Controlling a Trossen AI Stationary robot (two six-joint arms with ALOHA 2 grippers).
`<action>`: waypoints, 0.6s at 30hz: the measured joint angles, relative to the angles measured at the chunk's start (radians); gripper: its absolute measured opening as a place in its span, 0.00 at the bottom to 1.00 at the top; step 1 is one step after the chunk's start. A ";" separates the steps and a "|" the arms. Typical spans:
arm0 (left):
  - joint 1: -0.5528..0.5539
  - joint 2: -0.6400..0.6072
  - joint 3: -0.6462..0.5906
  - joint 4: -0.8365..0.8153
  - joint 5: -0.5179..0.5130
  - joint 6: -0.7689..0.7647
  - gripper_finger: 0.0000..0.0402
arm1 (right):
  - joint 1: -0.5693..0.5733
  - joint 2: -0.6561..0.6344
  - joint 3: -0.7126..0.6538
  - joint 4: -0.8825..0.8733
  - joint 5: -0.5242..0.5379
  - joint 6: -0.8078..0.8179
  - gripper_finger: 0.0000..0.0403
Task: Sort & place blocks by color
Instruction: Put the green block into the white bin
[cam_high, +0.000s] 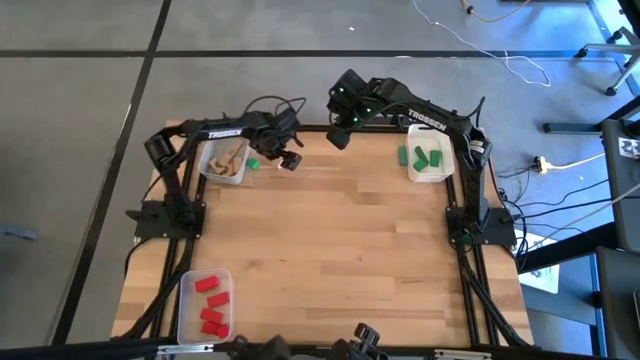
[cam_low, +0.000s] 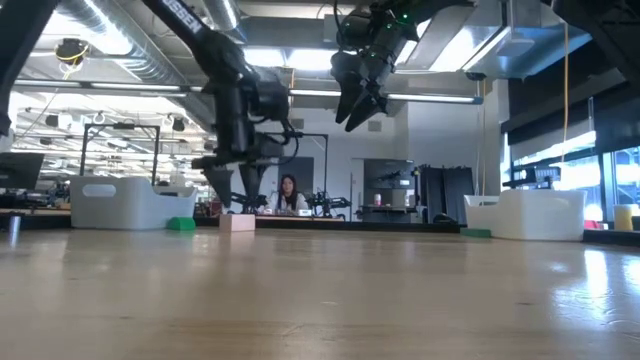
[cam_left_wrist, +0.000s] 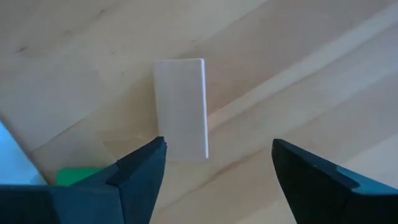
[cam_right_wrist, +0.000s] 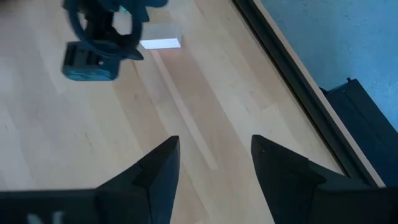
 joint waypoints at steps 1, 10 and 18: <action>0.002 0.012 0.000 0.004 0.000 0.001 0.71 | 0.000 0.000 0.000 0.000 0.000 -0.001 0.49; 0.013 0.088 0.000 0.016 -0.067 0.004 0.71 | 0.000 0.000 0.000 0.008 0.000 0.000 0.49; 0.004 0.102 0.000 0.031 -0.167 -0.002 0.71 | 0.000 0.000 0.000 0.008 0.000 -0.002 0.49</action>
